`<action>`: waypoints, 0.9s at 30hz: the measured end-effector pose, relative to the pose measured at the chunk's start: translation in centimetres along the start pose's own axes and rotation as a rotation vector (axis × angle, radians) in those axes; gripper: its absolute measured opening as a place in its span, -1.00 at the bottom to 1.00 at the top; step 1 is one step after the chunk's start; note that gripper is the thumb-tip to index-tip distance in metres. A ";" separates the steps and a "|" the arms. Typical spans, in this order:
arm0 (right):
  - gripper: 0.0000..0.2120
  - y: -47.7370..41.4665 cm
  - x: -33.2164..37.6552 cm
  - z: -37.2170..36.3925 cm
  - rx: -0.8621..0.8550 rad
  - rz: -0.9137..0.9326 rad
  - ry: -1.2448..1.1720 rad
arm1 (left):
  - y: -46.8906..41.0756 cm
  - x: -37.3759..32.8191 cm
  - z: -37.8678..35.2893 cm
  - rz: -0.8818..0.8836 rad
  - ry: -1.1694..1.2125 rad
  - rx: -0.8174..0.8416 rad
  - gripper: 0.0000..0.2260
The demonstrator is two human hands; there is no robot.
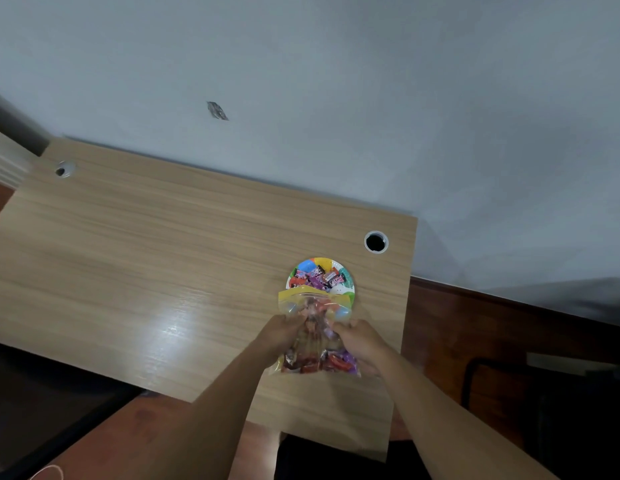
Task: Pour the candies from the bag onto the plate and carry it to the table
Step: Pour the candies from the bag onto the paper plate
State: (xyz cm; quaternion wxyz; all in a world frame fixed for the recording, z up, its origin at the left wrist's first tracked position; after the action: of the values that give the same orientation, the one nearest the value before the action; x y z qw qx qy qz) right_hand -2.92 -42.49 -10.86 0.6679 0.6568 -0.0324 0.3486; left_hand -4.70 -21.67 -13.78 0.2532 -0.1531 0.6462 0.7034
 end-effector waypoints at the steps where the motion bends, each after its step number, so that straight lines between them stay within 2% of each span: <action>1: -0.70 0.0 0.0 0.0 0.007 -0.002 -0.008 | 0.1 0.1 0.1 0.003 0.008 0.000 -0.48; 6: -0.83 0.4 0.4 -0.2 0.047 0.017 -0.035 | 0.3 -0.1 0.4 0.022 -0.001 -0.010 -0.44; 11: -0.75 -0.1 -0.4 -0.1 0.008 0.022 0.007 | -0.4 -0.1 0.9 0.019 -0.059 -0.014 -0.40; 15: -0.79 0.5 -0.2 0.2 -0.054 0.043 -0.003 | 0.5 -1.2 1.0 -0.010 -0.086 0.002 -0.54; 19: -0.81 0.8 -0.4 -0.4 -0.092 0.059 -0.039 | 0.8 -1.4 1.9 -0.039 -0.111 -0.043 -0.47; 22: -0.81 1.5 -0.4 -0.7 -0.136 0.057 -0.084 | 1.1 -1.9 2.1 -0.050 -0.113 -0.011 -0.48; 24: -0.79 1.9 -0.1 -1.0 -0.152 0.066 -0.116 | 0.7 -1.8 2.5 -0.045 -0.120 0.009 -0.33; 27: -0.82 2.5 0.0 -1.7 -0.143 0.067 -0.161 | -2.0 0.7 3.1 -0.008 -0.103 0.057 0.04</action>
State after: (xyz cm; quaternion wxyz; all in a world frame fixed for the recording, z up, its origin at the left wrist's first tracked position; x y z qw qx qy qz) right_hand -4.96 -41.21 -8.96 0.6963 0.6318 -0.1325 0.3137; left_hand -3.78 -18.46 -15.48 0.2934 -0.1121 0.6516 0.6905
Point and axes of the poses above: each hand's wrist, its own y-axis away from the middle knuckle, its own z-axis out of the back of the hand, x = y × z, the point moved 9 cm from there along -y, towards the middle knuckle, and after that the axes turned 3 degrees about x, right-handed, at the moved point
